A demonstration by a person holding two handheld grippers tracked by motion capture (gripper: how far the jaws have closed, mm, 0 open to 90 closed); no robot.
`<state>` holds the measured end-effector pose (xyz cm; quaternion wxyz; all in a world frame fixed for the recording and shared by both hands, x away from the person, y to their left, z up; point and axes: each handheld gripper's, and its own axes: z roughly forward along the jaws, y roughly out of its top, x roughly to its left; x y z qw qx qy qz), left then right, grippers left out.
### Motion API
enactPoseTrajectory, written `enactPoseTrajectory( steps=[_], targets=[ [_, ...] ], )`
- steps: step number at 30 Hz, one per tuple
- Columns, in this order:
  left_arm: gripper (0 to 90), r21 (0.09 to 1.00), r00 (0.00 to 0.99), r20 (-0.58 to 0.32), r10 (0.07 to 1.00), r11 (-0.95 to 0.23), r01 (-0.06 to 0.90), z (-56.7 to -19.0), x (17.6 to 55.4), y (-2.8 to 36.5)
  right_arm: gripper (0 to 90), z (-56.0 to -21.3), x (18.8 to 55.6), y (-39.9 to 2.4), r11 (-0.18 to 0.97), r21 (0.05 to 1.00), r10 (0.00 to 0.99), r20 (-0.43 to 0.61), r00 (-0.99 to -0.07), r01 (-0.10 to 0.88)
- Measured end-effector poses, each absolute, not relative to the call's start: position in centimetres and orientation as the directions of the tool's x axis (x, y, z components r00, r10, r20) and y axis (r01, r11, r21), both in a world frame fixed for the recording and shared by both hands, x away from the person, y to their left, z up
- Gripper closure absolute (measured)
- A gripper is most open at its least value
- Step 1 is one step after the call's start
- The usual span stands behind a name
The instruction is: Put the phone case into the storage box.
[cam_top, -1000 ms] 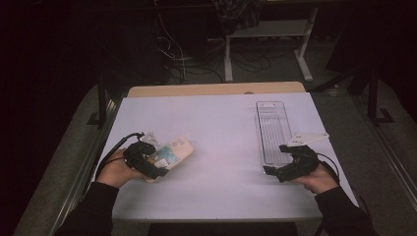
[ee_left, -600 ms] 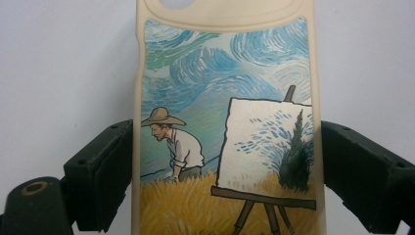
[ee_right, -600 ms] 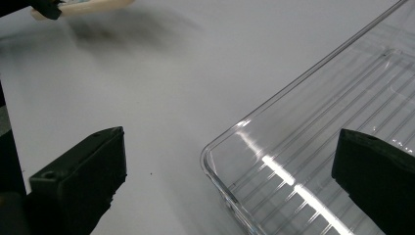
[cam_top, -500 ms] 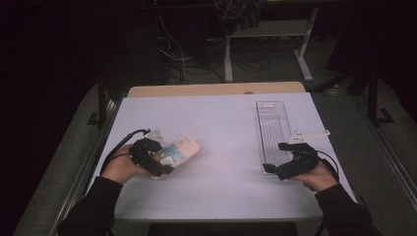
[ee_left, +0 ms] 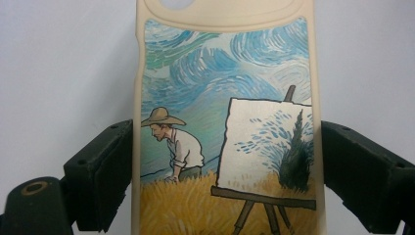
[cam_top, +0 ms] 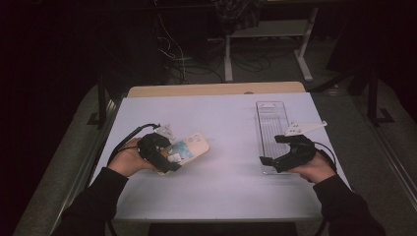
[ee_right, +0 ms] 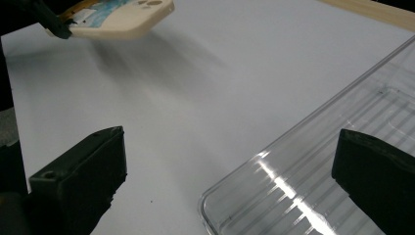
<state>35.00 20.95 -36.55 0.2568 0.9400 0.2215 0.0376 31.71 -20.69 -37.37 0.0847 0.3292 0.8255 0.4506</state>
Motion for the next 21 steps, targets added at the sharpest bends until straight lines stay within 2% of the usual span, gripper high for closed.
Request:
enactPoseTrajectory(
  steps=[5,11,21],
  targets=[
    [10.7,0.506,0.911,-0.039,0.410,-0.778,0.372,-36.0,35.3,20.3,0.0,-36.9,32.2,-20.3,0.368,0.807,0.606,0.169,-0.778,0.462],
    [10.7,0.491,0.933,-0.008,0.360,-0.811,0.317,-35.3,35.5,19.8,0.0,-36.6,32.7,-19.3,0.394,0.798,0.578,0.171,-0.798,0.456],
    [10.7,0.491,0.951,-0.007,0.310,-0.827,0.273,-34.3,35.9,19.2,0.0,-36.2,34.0,-17.7,0.443,0.785,0.537,0.155,-0.829,0.434]
  ],
)
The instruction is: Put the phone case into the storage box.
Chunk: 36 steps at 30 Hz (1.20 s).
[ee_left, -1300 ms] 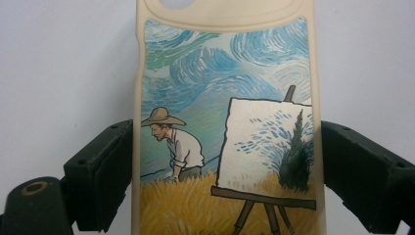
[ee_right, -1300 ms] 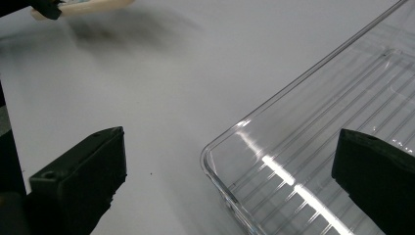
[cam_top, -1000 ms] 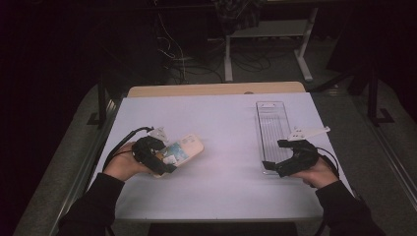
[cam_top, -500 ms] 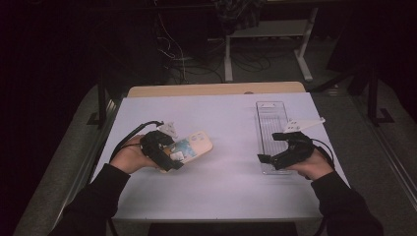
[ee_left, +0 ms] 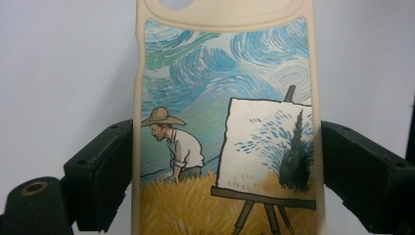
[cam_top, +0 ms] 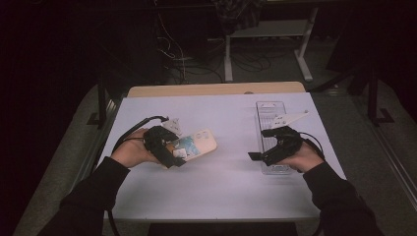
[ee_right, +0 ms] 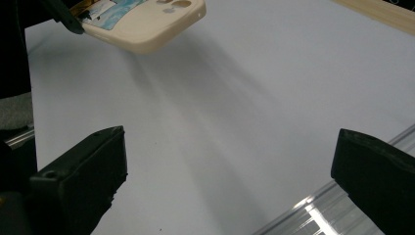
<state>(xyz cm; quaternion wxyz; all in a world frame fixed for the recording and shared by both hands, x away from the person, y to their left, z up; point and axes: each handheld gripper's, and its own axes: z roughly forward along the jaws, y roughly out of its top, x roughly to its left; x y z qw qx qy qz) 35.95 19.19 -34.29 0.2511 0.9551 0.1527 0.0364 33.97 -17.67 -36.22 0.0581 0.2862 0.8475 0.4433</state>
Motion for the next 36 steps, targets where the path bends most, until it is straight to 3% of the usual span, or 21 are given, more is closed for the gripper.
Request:
enactPoseTrajectory(
  steps=[36],
  targets=[
    [10.7,0.460,0.989,-0.014,0.145,-0.878,0.135,-33.6,36.3,16.3,0.0,-35.1,36.3,-12.2,0.606,0.735,0.351,0.096,-0.931,0.304]
  ],
)
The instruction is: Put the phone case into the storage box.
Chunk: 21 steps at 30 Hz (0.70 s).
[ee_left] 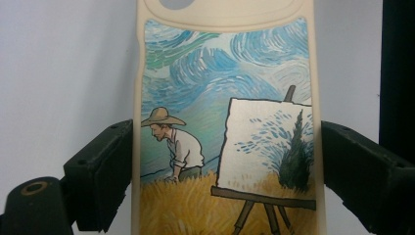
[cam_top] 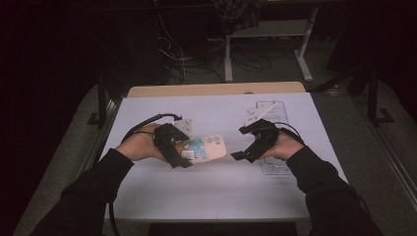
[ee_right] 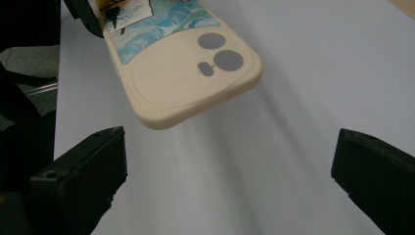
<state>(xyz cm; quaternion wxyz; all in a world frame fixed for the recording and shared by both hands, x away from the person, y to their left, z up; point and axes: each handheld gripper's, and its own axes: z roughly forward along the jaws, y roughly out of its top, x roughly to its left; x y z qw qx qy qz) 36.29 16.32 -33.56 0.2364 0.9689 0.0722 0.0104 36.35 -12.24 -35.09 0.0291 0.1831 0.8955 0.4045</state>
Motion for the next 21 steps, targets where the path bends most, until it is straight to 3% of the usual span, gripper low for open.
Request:
enactPoseTrajectory(
  steps=[21],
  targets=[
    [10.7,0.420,0.996,-0.007,0.090,-0.904,0.085,-33.9,37.1,14.6,0.0,-34.8,37.3,-10.7,0.640,0.732,0.263,0.077,-0.962,0.234]
  ],
)
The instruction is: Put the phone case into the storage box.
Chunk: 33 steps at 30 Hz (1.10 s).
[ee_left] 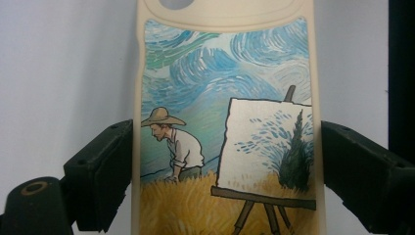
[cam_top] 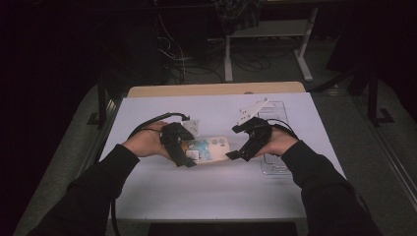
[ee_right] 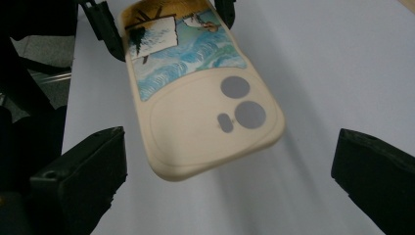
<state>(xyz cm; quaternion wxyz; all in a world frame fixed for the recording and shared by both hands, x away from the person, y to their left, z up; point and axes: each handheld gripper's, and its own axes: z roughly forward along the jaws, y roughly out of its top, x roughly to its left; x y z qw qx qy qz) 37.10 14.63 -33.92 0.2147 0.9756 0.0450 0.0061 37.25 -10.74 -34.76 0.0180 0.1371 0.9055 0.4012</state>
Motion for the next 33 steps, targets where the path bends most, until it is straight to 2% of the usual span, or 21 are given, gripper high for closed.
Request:
enactPoseTrajectory(
  steps=[18,33],
  targets=[
    [10.8,0.390,0.999,0.004,0.040,-0.920,0.035,-33.4,37.2,12.8,0.0,-33.9,37.6,-8.3,0.698,0.701,0.168,0.041,-0.985,0.148],
    [10.8,0.389,1.000,0.011,0.021,-0.921,0.015,-33.3,37.1,12.5,0.0,-34.8,37.7,-7.1,0.731,0.677,0.103,0.008,-0.995,0.081]
  ],
)
